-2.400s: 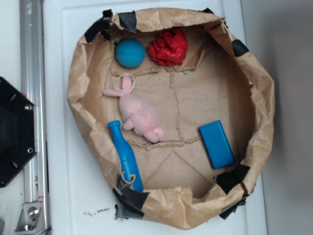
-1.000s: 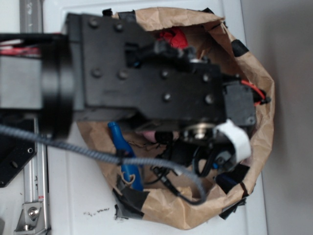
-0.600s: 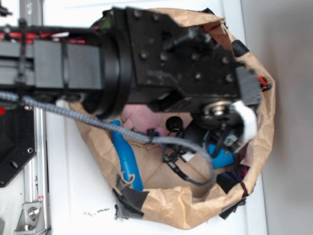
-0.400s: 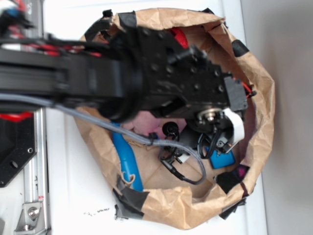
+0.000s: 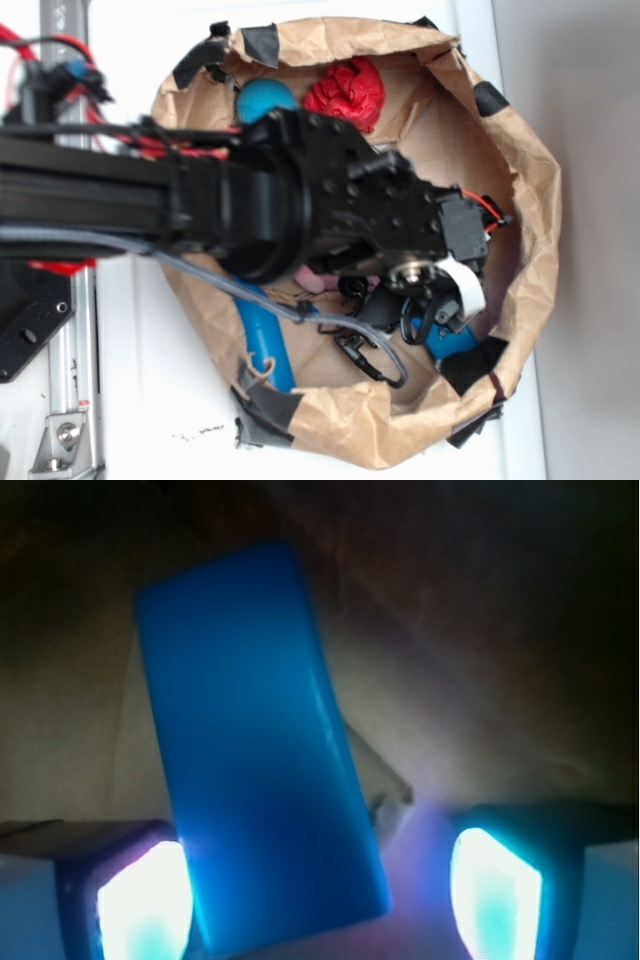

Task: Grab the blue block.

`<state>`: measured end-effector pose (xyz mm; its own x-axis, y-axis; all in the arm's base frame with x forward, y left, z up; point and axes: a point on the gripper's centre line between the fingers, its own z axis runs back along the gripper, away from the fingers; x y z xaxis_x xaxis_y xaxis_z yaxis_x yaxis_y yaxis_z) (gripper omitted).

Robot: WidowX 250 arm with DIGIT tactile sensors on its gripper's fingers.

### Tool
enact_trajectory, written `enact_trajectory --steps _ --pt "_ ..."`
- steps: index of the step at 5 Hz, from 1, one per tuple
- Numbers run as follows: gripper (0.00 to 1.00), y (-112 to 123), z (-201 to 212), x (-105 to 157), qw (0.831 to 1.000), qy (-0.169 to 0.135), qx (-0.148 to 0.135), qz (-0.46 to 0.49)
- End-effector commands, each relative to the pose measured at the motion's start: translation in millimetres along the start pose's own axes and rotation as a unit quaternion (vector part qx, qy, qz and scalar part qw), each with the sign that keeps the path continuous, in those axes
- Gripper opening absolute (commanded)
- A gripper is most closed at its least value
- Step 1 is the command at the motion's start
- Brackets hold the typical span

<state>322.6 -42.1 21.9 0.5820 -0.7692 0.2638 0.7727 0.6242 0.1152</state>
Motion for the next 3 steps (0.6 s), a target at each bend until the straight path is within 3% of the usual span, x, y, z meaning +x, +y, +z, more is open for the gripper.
enact_trajectory --steps 1,2,3 --pt "0.0 3.5 1.4 27.1 0.999 -0.027 -0.002 0.034" --pt "0.0 6.4 5.3 22.1 0.997 -0.02 -0.075 0.029" --pt "0.0 7.8 17.8 11.7 0.992 -0.004 -0.077 0.099"
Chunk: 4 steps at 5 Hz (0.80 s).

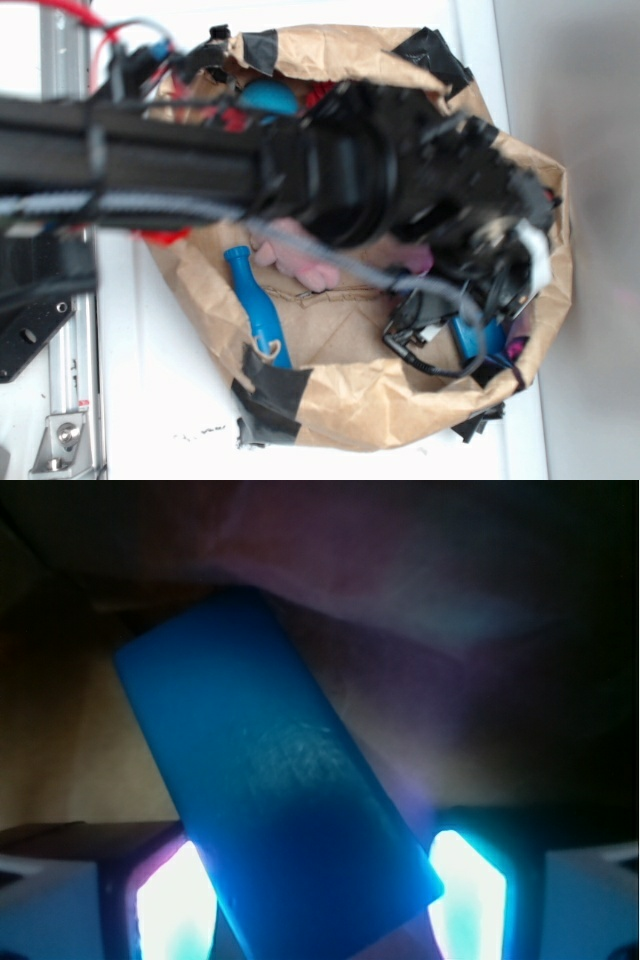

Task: Grab the blue block.

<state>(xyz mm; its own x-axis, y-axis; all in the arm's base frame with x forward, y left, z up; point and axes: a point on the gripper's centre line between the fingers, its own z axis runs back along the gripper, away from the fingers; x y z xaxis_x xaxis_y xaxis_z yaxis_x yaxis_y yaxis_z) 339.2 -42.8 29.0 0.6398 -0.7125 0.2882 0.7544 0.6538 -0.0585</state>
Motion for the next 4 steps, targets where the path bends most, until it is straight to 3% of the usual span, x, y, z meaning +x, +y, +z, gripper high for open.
enact_trajectory --steps 1,2,3,4 --pt "0.0 -13.6 61.7 -12.9 0.993 -0.047 0.008 0.106" --pt "0.0 -28.2 97.2 -26.1 0.99 -0.061 0.048 0.119" --pt "0.0 -29.5 114.9 -36.9 0.976 -0.039 0.09 0.192" --pt "0.0 -25.7 122.4 -36.5 0.961 -0.019 0.078 0.264"
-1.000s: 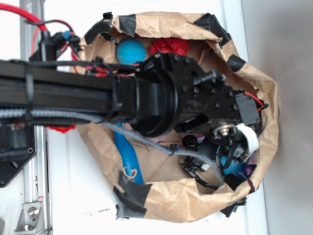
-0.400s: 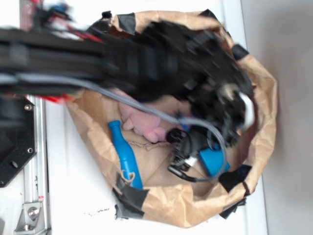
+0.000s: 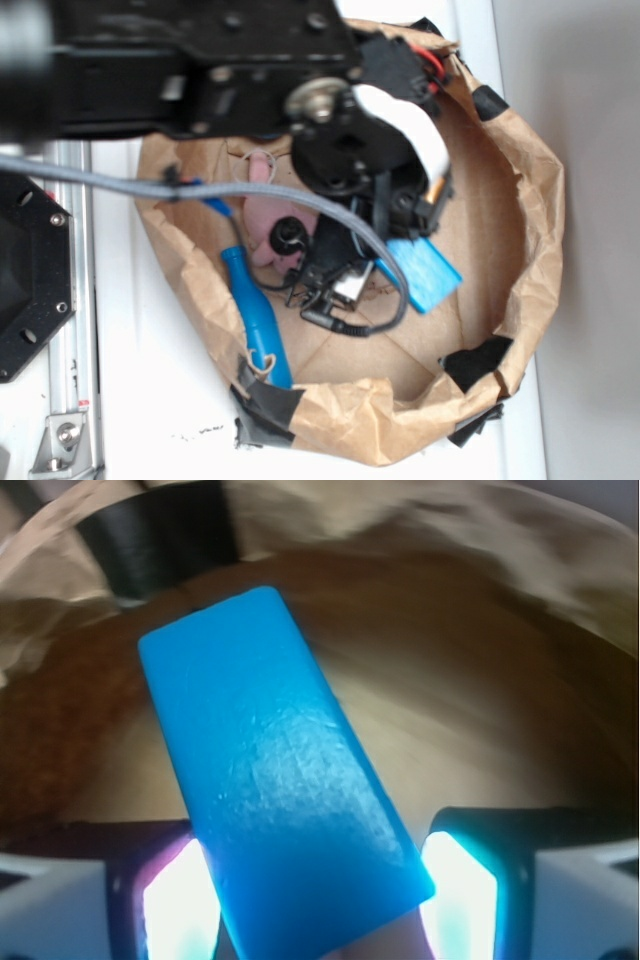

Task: Grab the blue block.

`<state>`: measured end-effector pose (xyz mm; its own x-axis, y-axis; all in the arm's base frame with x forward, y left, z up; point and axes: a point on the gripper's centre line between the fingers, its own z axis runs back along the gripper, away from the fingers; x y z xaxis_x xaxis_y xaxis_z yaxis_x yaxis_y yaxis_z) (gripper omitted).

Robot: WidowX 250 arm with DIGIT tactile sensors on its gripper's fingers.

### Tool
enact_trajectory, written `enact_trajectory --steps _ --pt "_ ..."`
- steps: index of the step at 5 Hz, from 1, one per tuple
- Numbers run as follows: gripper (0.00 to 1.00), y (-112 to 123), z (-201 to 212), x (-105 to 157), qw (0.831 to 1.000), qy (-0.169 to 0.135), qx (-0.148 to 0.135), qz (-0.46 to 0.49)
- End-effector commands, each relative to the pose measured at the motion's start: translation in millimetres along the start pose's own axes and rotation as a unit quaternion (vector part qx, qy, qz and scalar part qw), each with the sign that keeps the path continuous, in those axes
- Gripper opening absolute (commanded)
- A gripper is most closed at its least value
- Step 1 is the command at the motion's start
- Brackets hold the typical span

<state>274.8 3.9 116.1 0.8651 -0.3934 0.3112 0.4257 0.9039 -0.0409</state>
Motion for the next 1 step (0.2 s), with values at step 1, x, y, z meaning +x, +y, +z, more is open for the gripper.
enact_trajectory --steps 1 --pt "0.0 -7.9 5.1 14.3 0.996 0.021 0.018 0.081"
